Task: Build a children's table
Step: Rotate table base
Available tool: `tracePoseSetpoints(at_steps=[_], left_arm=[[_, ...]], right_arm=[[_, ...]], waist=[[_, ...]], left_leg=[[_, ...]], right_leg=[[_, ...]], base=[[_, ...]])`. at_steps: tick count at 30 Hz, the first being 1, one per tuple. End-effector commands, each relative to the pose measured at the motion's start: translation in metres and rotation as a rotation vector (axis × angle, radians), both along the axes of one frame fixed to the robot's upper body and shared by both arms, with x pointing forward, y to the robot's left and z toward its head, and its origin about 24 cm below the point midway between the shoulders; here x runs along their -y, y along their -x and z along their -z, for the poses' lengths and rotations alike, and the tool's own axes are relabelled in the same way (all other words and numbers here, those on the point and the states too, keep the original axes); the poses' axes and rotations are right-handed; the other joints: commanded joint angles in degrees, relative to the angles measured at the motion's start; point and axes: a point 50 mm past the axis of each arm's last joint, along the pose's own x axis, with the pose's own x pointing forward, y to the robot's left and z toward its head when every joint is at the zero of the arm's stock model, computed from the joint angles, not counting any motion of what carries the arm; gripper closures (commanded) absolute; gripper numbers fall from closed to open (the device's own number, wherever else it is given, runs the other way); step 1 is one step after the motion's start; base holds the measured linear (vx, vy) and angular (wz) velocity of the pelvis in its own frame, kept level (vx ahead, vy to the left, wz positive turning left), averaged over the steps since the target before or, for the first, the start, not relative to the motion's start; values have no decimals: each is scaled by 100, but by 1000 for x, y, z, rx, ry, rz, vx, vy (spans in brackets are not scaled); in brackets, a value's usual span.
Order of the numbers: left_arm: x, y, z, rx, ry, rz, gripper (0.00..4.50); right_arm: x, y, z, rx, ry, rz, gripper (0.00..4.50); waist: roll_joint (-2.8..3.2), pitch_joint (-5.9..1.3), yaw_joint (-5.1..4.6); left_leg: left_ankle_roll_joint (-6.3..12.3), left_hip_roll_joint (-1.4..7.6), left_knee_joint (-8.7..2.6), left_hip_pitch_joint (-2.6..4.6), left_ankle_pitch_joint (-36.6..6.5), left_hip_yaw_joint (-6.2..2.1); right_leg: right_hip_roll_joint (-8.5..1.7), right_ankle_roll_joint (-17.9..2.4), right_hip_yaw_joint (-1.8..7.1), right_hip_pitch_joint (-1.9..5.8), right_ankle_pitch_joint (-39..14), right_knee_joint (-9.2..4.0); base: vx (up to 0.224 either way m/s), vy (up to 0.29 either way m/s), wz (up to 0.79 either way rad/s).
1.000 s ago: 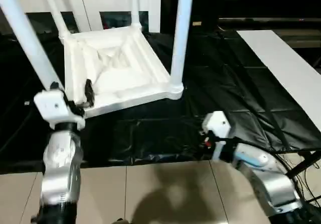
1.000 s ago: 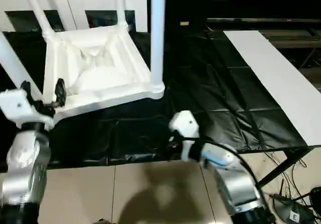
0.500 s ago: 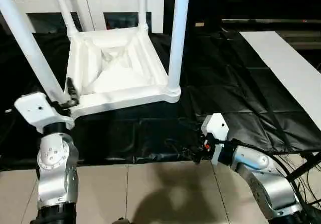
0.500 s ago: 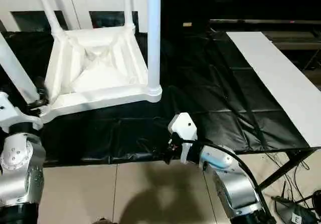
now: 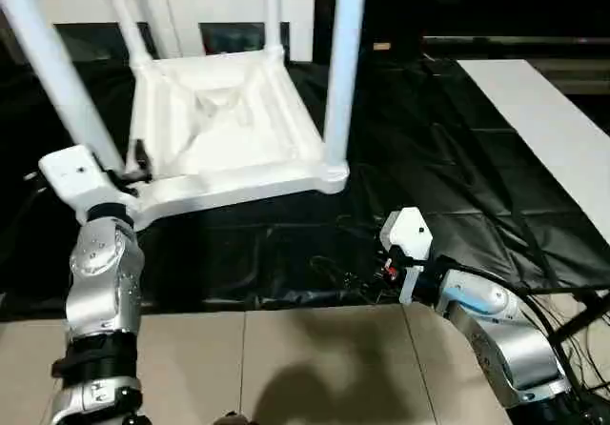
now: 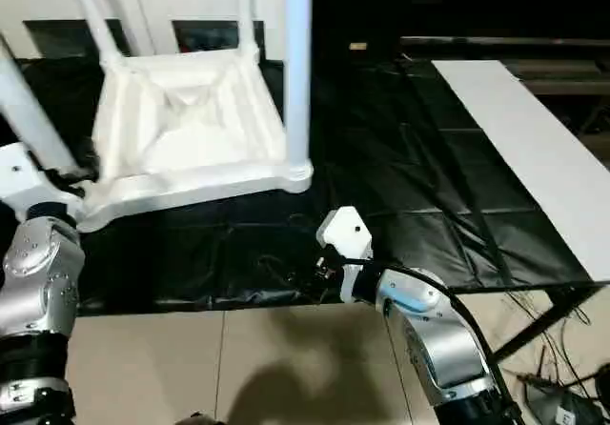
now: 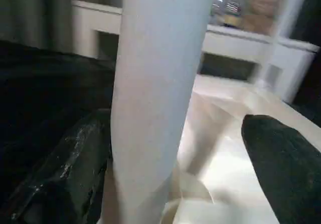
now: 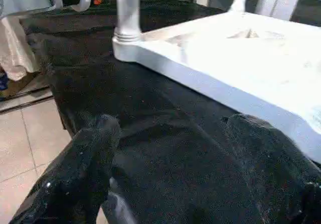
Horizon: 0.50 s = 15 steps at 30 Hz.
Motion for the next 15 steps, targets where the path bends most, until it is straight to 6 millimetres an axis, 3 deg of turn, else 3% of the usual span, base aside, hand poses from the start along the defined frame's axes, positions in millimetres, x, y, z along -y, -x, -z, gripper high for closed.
tracePoseSetpoints(at_steps=[1, 3, 4, 5, 6, 9, 10, 11, 12, 13, 15], left_arm=[[37, -6, 12, -102, 7, 319, 2], [41, -4, 14, -113, 3, 383, 2], [54, 11, 18, -167, -25, 600, 2], [54, 11, 18, -167, -25, 600, 2], [62, 27, 20, -198, -22, 759, 2], [76, 58, 22, -264, 18, 1025, 2], [78, 61, 22, -273, 24, 1054, 2], [80, 64, 21, -274, 27, 1079, 2], [82, 66, 19, -272, 35, 1110, 2], [83, 67, 18, -272, 42, 1138, 2], [87, 66, 13, -255, 43, 1158, 2]], right_arm=[[0, 0, -2, 15, 3, -3, 75], [1, 0, -2, 15, 5, -2, 75], [4, -1, -2, 20, 12, 7, 75], [4, -1, -2, 20, 12, 7, 75], [9, -4, -2, 26, 24, 42, 75], [21, -16, 5, 16, 93, 186, 75], [24, -21, 6, 29, 114, 233, 75], [26, -25, 8, 31, 127, 273, 75], [29, -28, 10, 20, 136, 313, 75], [31, -31, 11, 10, 142, 339, 75], [40, -39, 15, -2, 187, 446, 75]], waist=[[91, -297, 4], [93, -288, 49], [120, -271, 98], [104, -268, 96], [103, -270, 91], [102, -269, 37], [87, -265, 3], [101, -275, 10], [71, -276, 2], [72, -267, -36], [60, -264, -78]], left_leg=[[26, 190, -456, 176, -1604, -6], [-26, 207, -473, 202, -1768, -1], [-117, 236, -496, 241, -2021, -3], [-140, 247, -516, 221, -2026, -8], [-170, 248, -550, 171, -2006, -21], [-226, 222, -567, 159, -2020, -1], [-230, 190, -570, 131, -1943, 19], [-225, 182, -533, 181, -1958, 55], [-222, 179, -526, 176, -1885, 62], [-195, 159, -540, 106, -1770, 50], [-183, 148, -528, 112, -1646, 58]], right_leg=[[-333, -1011, 283, 110, -1009, -523], [-339, -989, 296, 84, -1243, -536], [-357, -958, 311, 57, -1466, -561], [-364, -950, 318, 69, -1479, -549], [-360, -909, 319, 97, -1507, -511], [-329, -882, 349, 69, -1533, -485], [-309, -879, 348, 74, -1565, -490], [-295, -854, 370, 30, -1561, -525], [-303, -867, 379, 36, -1486, -525], [-303, -865, 366, 104, -1436, -515], [-299, -827, 363, 102, -1463, -521]], base=[[0, 0, 0], [0, 0, 0], [0, 0, 0], [0, 0, 0], [0, 0, 0], [0, 0, 0], [0, 0, 0], [0, 0, 0], [0, 0, 0], [0, 0, 0], [0, 0, 0]])
